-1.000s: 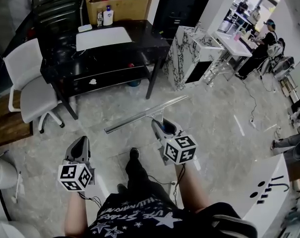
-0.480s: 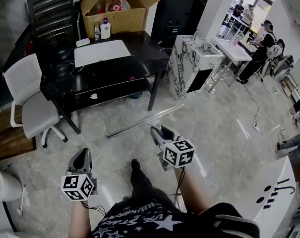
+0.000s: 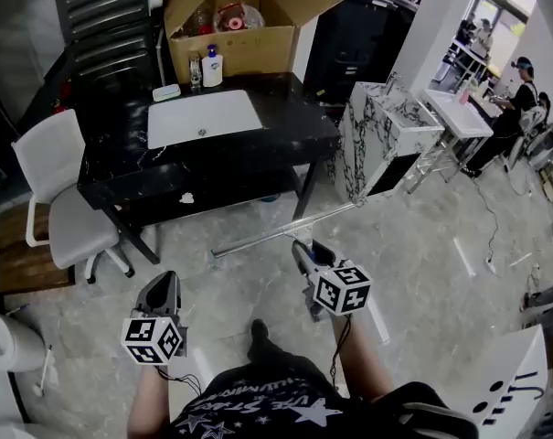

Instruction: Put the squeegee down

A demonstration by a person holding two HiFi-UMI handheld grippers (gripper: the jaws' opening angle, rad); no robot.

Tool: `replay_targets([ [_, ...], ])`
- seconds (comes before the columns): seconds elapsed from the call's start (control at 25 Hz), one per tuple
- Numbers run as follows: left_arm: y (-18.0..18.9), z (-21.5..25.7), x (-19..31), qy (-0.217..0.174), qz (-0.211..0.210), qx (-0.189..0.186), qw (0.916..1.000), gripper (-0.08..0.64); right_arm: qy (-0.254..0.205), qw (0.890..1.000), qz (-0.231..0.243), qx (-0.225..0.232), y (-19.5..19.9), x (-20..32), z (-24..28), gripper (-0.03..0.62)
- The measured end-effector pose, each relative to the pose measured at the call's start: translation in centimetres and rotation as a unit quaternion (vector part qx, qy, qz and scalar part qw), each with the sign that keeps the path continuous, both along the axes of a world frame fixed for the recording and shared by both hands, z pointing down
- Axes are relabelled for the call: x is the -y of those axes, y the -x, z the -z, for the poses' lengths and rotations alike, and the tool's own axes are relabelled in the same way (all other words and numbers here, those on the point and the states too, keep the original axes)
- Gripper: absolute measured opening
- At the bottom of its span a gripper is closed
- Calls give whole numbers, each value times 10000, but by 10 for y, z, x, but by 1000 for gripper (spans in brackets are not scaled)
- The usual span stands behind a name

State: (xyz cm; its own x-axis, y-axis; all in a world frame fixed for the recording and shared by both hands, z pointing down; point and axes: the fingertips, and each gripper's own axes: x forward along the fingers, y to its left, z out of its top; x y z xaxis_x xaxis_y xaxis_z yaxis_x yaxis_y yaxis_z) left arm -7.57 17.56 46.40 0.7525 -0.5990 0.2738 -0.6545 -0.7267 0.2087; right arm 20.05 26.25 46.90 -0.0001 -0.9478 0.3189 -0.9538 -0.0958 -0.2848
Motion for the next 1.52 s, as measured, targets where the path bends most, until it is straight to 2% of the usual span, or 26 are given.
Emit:
replay_targets([
  [0.36,-74,7,90,-66,295,-23,9995,17,-56,9996,287,67,-74,105,3,137],
  [0.64,-101,2,128,-12,584,10,9983,17,-20,9970,748,191,-78,154,-9,137],
  [0.92,-91,-1,176,88,1006,-93,9948,17,149,9934,1124,176,-75,194,-23,137],
  [1.08,-85,-11,211,132,1036,-67,9945,17,219,9930,1153,145,-72,229,-29,137],
  [1.32,-75,-10,295,42,1038,-39,9946,17,289,9922,1213,-3,-60,317,-29,137],
  [1.52,-61,3,374,-263,1119,122,9933,17,366,9860,1624,-76,-32,409,-25,137],
])
